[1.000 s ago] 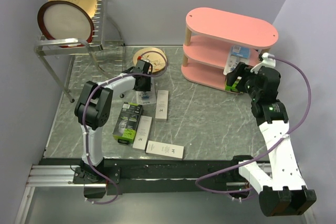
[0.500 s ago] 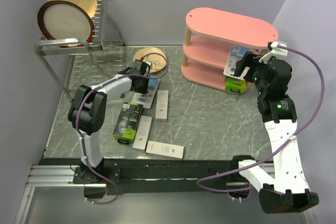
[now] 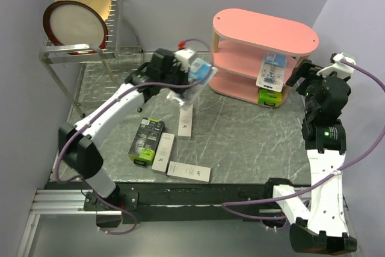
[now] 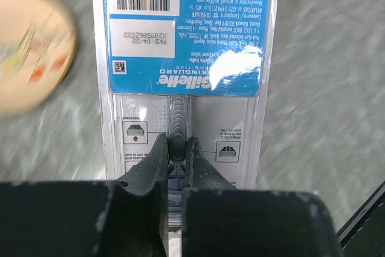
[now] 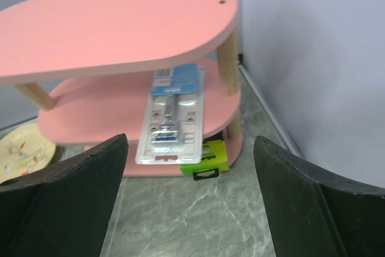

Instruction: Place and organize the shaving razors onto the shelf

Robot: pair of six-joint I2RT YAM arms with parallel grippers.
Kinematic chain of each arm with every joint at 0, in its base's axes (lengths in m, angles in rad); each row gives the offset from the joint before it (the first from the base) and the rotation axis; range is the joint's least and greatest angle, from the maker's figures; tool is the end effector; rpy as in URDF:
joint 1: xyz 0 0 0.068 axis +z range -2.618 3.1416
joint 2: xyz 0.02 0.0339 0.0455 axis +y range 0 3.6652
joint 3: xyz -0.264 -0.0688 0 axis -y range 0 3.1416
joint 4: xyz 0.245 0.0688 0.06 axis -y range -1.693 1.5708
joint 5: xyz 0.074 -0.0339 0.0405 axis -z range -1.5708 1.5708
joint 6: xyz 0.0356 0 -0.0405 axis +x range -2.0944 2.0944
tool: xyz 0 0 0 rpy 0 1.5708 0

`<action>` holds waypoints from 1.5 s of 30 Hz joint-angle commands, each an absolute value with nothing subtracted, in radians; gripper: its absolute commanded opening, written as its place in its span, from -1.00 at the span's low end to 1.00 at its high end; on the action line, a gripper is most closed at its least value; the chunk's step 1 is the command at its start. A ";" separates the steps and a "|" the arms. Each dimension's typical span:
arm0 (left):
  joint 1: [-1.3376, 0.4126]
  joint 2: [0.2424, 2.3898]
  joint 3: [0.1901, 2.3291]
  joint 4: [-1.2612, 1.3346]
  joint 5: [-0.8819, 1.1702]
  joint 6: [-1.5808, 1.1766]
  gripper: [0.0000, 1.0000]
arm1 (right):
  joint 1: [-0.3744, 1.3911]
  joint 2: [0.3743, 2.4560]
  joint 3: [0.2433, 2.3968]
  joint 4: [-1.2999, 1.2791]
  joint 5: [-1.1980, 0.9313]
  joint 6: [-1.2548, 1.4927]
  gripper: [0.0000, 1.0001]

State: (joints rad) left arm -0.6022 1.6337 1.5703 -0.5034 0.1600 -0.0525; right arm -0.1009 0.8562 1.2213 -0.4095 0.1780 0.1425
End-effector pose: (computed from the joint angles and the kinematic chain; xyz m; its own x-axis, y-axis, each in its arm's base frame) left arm 0.3075 -0.2182 0.3627 -0.4770 0.2650 -0.8380 0.6458 0.7524 -0.1297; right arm 0.1619 -0.0227 0.4516 -0.0046 0.1410 -0.9900 0.2786 0.9510 0.1341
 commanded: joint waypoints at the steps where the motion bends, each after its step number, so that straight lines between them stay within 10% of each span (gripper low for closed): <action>1: -0.653 1.805 1.829 -0.577 0.239 -0.063 -0.98 | -0.144 0.885 1.258 -0.383 0.201 0.173 0.84; 45: -0.747 2.307 2.375 -0.152 0.003 -0.244 -0.95 | -0.241 0.896 1.215 -0.434 0.161 0.232 0.84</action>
State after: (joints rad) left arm -0.7345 2.3127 2.3230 -0.2970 0.0368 -0.2337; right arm -0.2302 0.9096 1.2243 -0.4435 0.1669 0.2165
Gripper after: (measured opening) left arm 0.087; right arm 0.919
